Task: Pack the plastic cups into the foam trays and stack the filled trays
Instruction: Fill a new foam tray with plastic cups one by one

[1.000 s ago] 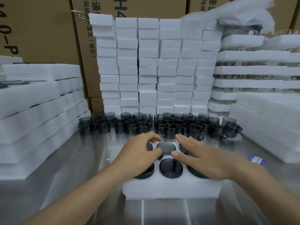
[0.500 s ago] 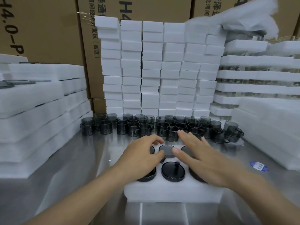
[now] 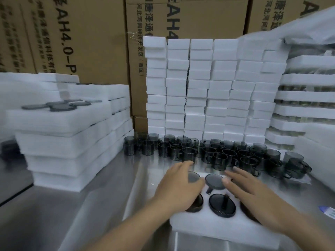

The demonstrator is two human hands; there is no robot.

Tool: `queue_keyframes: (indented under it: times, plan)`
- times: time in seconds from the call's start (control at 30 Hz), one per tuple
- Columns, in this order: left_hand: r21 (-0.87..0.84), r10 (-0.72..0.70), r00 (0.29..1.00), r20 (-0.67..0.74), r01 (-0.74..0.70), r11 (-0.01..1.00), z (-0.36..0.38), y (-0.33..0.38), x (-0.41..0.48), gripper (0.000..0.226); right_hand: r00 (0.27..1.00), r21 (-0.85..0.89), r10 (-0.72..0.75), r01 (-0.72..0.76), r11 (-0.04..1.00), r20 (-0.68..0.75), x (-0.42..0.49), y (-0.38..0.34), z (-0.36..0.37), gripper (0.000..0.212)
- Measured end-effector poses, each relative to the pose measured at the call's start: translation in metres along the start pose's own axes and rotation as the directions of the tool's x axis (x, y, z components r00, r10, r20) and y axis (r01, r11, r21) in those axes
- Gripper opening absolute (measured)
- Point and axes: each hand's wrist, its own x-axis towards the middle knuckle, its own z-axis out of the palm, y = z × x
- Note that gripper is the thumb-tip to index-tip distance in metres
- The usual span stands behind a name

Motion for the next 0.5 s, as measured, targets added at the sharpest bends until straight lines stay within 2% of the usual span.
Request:
queue_keyframes:
  times: [0.1, 0.17, 0.23, 0.27, 0.33, 0.4, 0.43, 0.5]
  plan:
    - [-0.286, -0.230, 0.971, 0.064, 0.239, 0.928, -0.001, -0.002, -0.006, 0.092, 0.993, 0.182, 0.088, -0.073, 0.981, -0.075, 0.000, 0.002, 0.003, 0.073]
    - [-0.496, -0.364, 0.927, 0.089, 0.358, 0.791, -0.007, 0.001, -0.015, 0.084, 0.984, 0.315, 0.144, -0.105, 0.943, -0.104, 0.000, 0.001, 0.002, 0.068]
    - [-0.663, -0.396, 0.902, 0.173, 0.404, 0.631, -0.009, 0.008, -0.029, 0.059, 0.975, 0.397, 0.196, -0.141, 0.907, -0.103, -0.004, 0.002, 0.002, 0.069]
    - [-0.715, -0.388, 0.896, 0.216, 0.416, 0.562, -0.011, 0.012, -0.036, 0.058, 0.970, 0.434, 0.222, -0.160, 0.887, -0.096, -0.005, 0.002, 0.001, 0.072]
    - [-0.789, -0.373, 0.897, 0.239, 0.403, 0.463, -0.013, 0.013, -0.047, 0.073, 0.968, 0.536, 0.252, -0.206, 0.819, -0.014, -0.002, -0.008, -0.006, 0.077]
    - [-0.860, -0.402, 0.894, 0.199, 0.355, 0.365, -0.021, 0.007, -0.057, 0.077, 0.990, 0.661, 0.083, -0.141, 0.737, 0.118, -0.006, -0.012, -0.011, 0.076]
    - [-0.890, -0.427, 0.882, 0.199, 0.345, 0.299, -0.027, 0.003, -0.063, 0.073, 0.991, 0.703, -0.007, -0.088, 0.706, 0.131, -0.009, -0.014, -0.014, 0.065]
    - [-0.898, -0.416, 0.865, 0.279, 0.389, 0.205, -0.037, -0.002, -0.080, 0.061, 0.996, 0.745, -0.020, -0.050, 0.666, 0.085, -0.012, -0.020, -0.025, 0.054]
